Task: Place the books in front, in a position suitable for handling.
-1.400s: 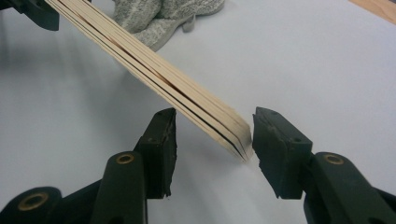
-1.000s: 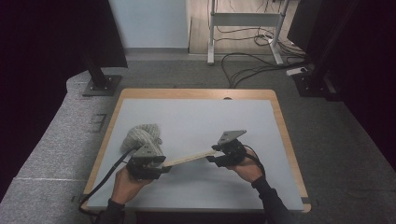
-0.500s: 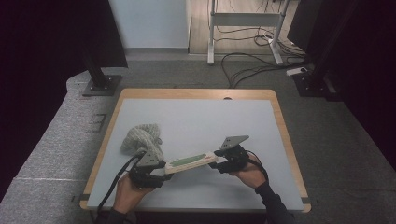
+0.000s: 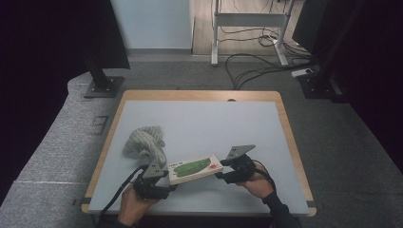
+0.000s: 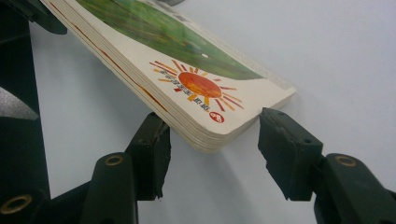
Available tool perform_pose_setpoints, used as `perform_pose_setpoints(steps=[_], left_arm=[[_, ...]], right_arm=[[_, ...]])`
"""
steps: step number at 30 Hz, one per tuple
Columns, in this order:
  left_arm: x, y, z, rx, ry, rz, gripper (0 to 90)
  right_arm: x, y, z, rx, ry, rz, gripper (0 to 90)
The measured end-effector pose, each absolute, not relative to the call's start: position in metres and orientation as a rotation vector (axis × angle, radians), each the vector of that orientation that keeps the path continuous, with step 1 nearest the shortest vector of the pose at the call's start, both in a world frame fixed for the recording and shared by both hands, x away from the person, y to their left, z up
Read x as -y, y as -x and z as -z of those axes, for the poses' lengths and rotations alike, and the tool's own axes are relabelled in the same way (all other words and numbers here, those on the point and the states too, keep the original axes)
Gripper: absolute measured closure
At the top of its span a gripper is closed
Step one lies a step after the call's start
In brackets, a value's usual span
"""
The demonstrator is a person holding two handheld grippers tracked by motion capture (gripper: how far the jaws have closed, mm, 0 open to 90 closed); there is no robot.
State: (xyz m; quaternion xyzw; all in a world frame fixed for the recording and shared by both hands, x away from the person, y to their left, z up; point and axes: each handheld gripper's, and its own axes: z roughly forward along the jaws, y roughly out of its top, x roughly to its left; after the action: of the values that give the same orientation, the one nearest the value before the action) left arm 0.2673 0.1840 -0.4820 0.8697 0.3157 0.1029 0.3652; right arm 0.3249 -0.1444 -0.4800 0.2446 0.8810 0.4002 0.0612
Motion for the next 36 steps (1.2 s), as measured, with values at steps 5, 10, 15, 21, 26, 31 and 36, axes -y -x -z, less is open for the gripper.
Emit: perform_pose_setpoints(steps=[5, 10, 15, 21, 26, 31, 36], left_arm=[[-0.182, -0.263, 0.489, -0.831, -2.245, -0.273, 33.9], [-0.182, -0.261, 0.495, -0.848, -2.248, -0.258, 32.5], [-0.182, -0.263, 0.501, -0.86, -2.256, -0.252, 32.4], [-0.179, -0.269, 0.505, -0.865, -2.271, -0.265, 32.7], [-0.175, -0.273, 0.51, -0.871, -2.277, -0.265, 31.5], [-0.172, -0.276, 0.516, -0.864, -2.293, -0.251, 31.9], [-0.17, -0.276, 0.518, -0.864, -2.296, -0.249, 32.1]], right_arm=[[0.146, -0.321, 0.487, -2.676, -0.751, -1.209, 41.9], [0.147, -0.318, 0.492, -2.683, -0.751, -1.201, 41.5], [0.145, -0.316, 0.498, -2.688, -0.752, -1.193, 40.8], [0.145, -0.32, 0.504, -2.686, -0.77, -1.189, 41.6], [0.146, -0.326, 0.509, -2.67, -0.795, -1.181, 41.9], [0.148, -0.328, 0.515, -2.661, -0.811, -1.161, 41.9], [0.15, -0.327, 0.517, -2.656, -0.812, -1.176, 41.2]])
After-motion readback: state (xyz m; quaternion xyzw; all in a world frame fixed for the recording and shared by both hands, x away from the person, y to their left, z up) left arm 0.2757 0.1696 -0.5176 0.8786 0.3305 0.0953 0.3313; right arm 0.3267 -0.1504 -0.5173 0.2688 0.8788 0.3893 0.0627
